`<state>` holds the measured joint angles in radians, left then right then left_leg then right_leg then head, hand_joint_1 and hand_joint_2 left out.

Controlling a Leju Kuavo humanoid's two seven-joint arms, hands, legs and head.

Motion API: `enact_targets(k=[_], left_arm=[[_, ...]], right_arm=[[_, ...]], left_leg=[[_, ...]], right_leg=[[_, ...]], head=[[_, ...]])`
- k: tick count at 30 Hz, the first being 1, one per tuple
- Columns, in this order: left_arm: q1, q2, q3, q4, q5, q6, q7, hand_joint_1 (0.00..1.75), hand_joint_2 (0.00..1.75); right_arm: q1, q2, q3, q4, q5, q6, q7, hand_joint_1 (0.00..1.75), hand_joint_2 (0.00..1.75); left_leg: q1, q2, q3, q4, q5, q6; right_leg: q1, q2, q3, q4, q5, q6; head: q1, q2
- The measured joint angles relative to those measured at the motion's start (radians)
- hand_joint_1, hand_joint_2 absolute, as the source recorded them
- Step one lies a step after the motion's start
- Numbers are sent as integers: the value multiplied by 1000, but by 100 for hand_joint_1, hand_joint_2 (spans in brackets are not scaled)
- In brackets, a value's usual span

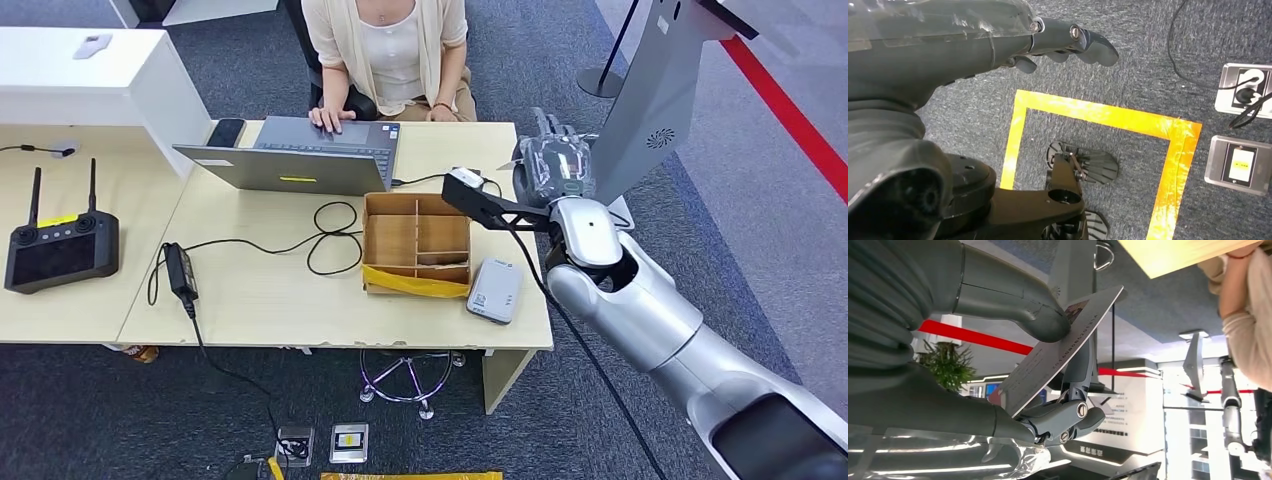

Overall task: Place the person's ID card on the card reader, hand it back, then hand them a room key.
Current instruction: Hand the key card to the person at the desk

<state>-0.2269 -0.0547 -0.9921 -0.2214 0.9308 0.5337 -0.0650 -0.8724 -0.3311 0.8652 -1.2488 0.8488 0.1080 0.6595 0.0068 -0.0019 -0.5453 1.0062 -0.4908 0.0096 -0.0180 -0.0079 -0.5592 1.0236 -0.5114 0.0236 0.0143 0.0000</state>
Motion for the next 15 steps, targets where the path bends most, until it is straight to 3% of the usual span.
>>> enact_targets(k=[15], left_arm=[[-12,-14,0,-1,-2,3,10,0,0]], right_arm=[[-60,110,63,163,0,-32,-40,175,175]], left_leg=[[0,0,0,0,0,0]], right_leg=[[0,0,0,0,0,0]], head=[[0,0]])
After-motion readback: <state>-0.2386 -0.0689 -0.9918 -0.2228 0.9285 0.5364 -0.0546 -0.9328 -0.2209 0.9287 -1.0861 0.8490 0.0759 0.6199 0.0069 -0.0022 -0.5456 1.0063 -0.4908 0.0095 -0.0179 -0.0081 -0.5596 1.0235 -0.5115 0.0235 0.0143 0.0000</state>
